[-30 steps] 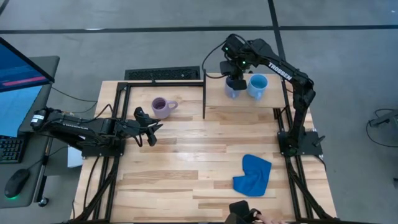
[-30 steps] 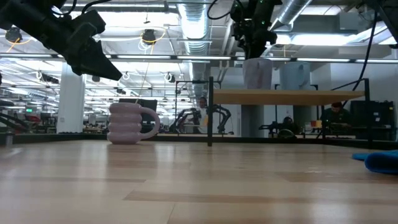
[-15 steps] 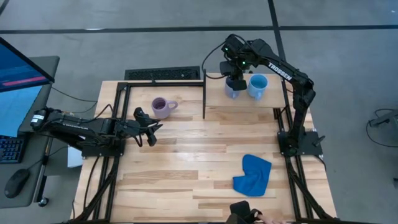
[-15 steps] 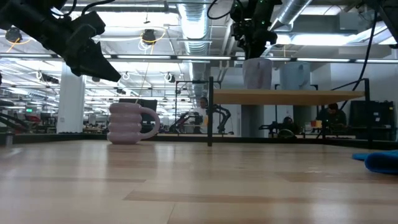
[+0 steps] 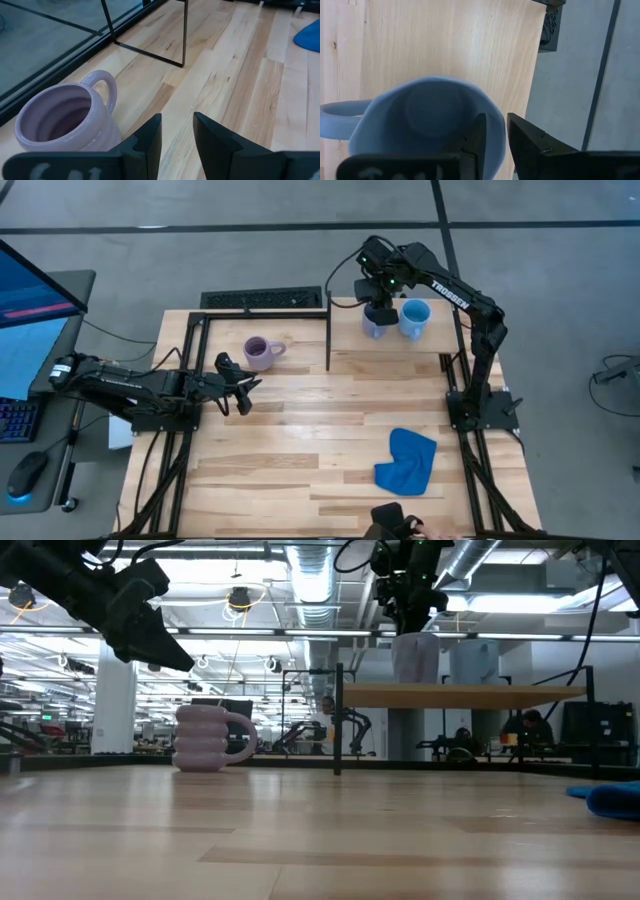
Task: Stack small to large cups/mugs on shelf
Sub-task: Put the blue mug on the shelf
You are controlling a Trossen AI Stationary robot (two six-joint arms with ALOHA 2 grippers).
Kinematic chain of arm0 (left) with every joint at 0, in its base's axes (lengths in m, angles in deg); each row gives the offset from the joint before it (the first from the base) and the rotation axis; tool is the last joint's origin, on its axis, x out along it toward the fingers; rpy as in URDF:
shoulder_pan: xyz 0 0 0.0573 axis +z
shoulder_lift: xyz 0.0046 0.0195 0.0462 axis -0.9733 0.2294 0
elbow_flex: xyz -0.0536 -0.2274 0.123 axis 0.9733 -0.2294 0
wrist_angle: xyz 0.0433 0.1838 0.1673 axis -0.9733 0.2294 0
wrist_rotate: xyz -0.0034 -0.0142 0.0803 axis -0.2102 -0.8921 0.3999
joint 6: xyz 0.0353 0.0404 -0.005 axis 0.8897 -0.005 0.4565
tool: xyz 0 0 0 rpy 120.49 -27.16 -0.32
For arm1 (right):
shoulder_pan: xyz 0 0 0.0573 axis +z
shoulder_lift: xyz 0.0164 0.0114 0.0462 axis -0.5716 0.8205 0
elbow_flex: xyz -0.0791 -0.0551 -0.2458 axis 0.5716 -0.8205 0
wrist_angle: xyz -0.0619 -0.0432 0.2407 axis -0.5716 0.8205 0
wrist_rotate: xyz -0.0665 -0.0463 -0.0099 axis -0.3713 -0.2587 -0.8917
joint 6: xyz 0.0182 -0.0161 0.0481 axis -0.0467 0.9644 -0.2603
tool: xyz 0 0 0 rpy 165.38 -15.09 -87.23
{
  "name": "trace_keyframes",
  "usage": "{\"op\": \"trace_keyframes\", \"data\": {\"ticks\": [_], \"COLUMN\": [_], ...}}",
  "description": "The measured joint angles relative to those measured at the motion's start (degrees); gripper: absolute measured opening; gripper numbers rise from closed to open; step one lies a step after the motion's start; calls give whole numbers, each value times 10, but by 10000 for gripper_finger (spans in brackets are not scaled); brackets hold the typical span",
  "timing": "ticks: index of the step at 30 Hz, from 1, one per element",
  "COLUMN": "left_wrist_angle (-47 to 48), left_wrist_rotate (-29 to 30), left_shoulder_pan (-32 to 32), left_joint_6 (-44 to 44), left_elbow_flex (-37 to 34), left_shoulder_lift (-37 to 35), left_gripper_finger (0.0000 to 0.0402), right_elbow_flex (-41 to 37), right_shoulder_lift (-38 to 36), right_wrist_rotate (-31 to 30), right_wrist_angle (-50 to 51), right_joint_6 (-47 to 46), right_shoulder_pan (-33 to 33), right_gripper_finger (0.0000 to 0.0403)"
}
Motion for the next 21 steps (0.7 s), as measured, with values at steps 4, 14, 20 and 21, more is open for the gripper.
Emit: {"op": "trace_keyframes", "data": {"ticks": [4,14,20,21], "left_wrist_angle": [0,0,0,0], "left_wrist_rotate": [0,0,0,0], "left_shoulder_pan": [0,0,0,0], "left_joint_6": [0,0,0,0], "left_elbow_flex": [0,0,0,0], "left_shoulder_lift": [0,0,0,0], "left_gripper_finger": [103,103,103,103], "right_elbow_flex": [0,0,0,0], "right_shoulder_lift": [0,0,0,0], "right_wrist_rotate": [0,-2,-2,-2], "right_wrist_angle": [-3,-9,-10,-10], "right_joint_6": [0,0,2,1], "right_shoulder_pan": [0,0,0,0], "right_gripper_finger": [99,99,99,99]}}
